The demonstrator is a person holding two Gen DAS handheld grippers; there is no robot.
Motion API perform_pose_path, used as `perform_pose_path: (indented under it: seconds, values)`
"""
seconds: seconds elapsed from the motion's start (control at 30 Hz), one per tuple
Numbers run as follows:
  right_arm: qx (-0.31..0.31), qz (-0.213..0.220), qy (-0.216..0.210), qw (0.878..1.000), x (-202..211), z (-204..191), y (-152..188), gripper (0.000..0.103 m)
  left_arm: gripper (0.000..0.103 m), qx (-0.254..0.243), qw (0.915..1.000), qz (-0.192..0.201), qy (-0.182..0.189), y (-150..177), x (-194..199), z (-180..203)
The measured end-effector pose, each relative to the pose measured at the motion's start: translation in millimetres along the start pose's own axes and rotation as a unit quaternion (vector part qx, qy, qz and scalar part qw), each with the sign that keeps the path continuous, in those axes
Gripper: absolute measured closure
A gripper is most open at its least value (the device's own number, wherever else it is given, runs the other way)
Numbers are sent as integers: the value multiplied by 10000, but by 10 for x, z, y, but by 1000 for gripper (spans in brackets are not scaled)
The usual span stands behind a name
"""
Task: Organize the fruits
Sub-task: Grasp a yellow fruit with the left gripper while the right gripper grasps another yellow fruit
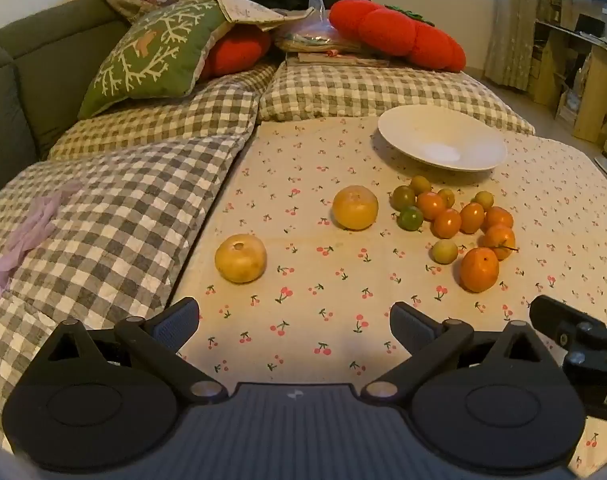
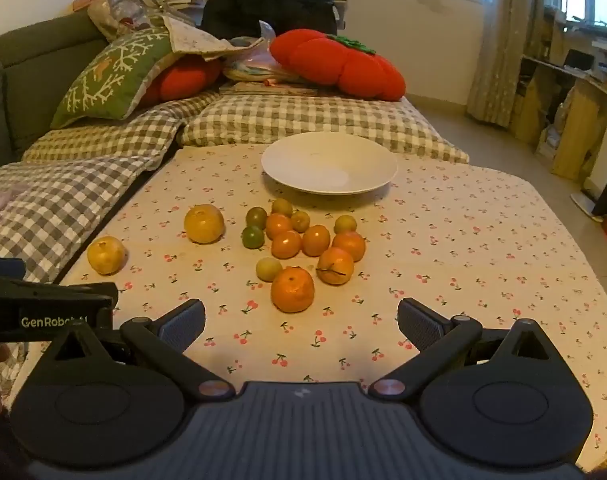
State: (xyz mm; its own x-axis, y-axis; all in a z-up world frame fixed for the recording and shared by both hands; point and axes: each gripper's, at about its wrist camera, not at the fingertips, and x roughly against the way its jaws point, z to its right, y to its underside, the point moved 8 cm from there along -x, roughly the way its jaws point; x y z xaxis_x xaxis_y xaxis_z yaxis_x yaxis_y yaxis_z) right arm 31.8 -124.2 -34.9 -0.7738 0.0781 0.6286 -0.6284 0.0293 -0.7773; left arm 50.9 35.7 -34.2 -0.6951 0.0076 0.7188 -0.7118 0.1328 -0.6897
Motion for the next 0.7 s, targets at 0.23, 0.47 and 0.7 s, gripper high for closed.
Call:
perform_pose_path:
  seconds: [0.23, 0.47, 0.7]
  values:
    - [-106, -108, 140, 9998, -92, 44, -9, 0, 4, 92, 9998, -159, 40, 46, -72, -52]
    - [-43, -43, 164, 9998, -79, 26, 6, 0, 4, 199, 9995, -250, 34, 43, -102, -83]
    - [-21, 18, 17, 10000, -109, 107, -38, 0, 4, 302, 9992, -265, 39, -64, -77, -212]
